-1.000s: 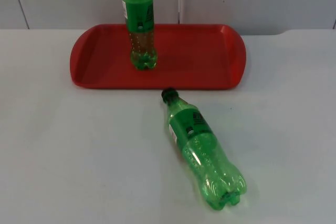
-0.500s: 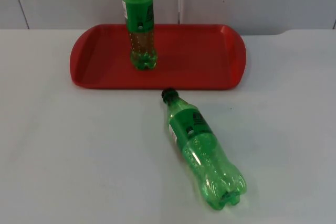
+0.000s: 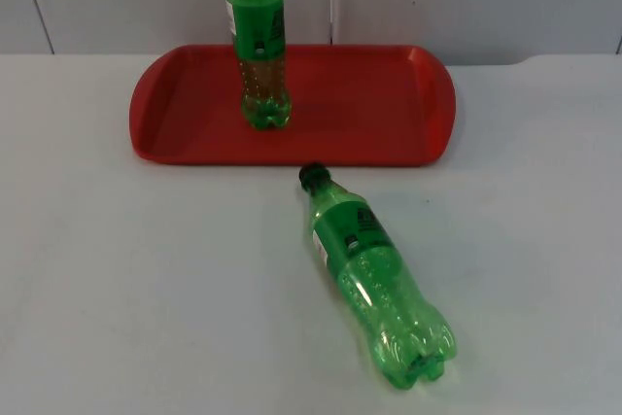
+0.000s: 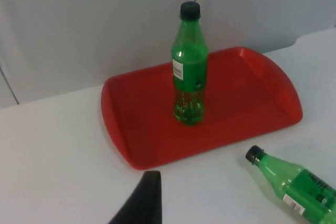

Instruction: Place the bottle upright on the tray.

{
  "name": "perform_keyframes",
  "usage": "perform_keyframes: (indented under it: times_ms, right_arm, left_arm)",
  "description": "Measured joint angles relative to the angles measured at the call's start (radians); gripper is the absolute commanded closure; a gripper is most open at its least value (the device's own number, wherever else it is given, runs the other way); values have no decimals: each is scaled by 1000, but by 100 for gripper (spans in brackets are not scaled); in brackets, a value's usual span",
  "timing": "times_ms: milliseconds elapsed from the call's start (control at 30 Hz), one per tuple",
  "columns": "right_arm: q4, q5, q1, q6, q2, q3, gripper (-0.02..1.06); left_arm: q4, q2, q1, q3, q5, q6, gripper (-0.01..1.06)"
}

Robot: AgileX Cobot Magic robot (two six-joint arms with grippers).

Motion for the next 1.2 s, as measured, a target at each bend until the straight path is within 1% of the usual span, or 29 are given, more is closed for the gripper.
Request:
perform_keyframes:
  times_ms: [267,433,833,967,1033,1167,1200]
  right_arm:
    - [0,0,0,0,0,0,20]
    - [0,0,0,0,0,0,20]
    - [0,0,0,-2,0,0,20]
    - [0,0,0,-2,0,0,20]
    - [0,0,0,-2,0,0,20]
    - [0,0,0,-2,0,0,20]
    - [0,0,0,-2,0,0,20]
  left_arm:
    - [-54,-65,0,6,18,0,0]
    - [-95,-106,0,6,66,4,0]
    - [-127,-217,0,6,145,10,0]
    - [-183,-265,-2,6,175,24,0]
    - [-190,-273,-12,6,180,29,0]
    - [-208,-306,-90,6,226,76,0]
    - [-208,-306,-90,6,226,76,0]
